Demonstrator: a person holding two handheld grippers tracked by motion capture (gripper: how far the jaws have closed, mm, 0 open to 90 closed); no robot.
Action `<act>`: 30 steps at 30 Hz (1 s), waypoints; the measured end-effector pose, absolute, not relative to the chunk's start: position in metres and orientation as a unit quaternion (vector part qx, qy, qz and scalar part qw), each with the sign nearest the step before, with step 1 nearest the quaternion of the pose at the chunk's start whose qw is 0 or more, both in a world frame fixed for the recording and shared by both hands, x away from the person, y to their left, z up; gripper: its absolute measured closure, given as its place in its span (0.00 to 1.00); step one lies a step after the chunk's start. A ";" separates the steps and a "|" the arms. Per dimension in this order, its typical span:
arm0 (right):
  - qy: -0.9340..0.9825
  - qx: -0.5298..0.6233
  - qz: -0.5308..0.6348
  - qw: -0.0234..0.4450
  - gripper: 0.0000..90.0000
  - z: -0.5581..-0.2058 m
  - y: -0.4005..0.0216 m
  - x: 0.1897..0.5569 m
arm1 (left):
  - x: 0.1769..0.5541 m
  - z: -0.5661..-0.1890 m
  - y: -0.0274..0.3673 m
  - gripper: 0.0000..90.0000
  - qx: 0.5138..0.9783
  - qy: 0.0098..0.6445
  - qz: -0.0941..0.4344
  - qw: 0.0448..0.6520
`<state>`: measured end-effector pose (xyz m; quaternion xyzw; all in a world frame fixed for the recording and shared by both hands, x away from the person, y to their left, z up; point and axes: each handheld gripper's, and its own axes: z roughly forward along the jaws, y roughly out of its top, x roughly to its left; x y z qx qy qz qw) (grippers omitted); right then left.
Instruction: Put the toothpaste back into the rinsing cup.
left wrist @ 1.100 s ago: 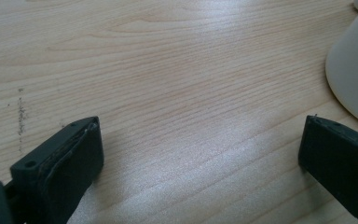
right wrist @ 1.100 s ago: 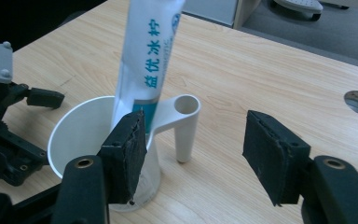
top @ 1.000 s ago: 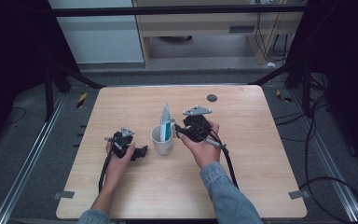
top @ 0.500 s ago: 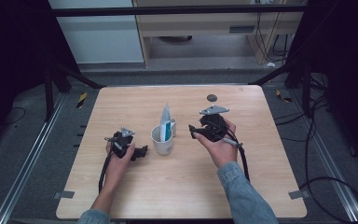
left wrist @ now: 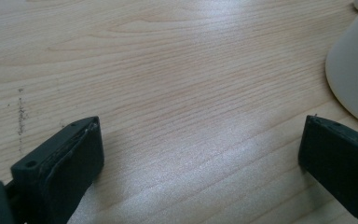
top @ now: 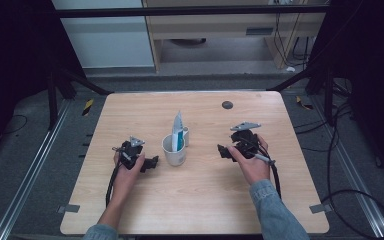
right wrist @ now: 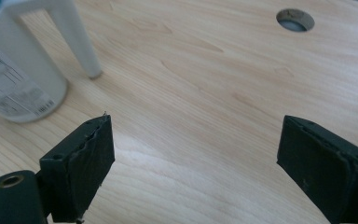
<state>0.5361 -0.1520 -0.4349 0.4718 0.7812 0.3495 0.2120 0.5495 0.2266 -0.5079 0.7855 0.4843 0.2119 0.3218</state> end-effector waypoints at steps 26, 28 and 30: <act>0.748 0.536 0.334 0.201 0.15 -0.499 -0.221 0.541 | 0.549 -0.508 0.226 0.00 0.785 0.484 0.212 0.322; 0.744 0.542 0.333 0.207 0.15 -0.504 -0.225 0.541 | 0.549 -0.508 0.226 0.00 0.785 0.484 0.212 0.322; 0.741 0.541 0.333 0.218 0.14 -0.507 -0.228 0.541 | 0.549 -0.508 0.226 0.00 0.785 0.484 0.212 0.322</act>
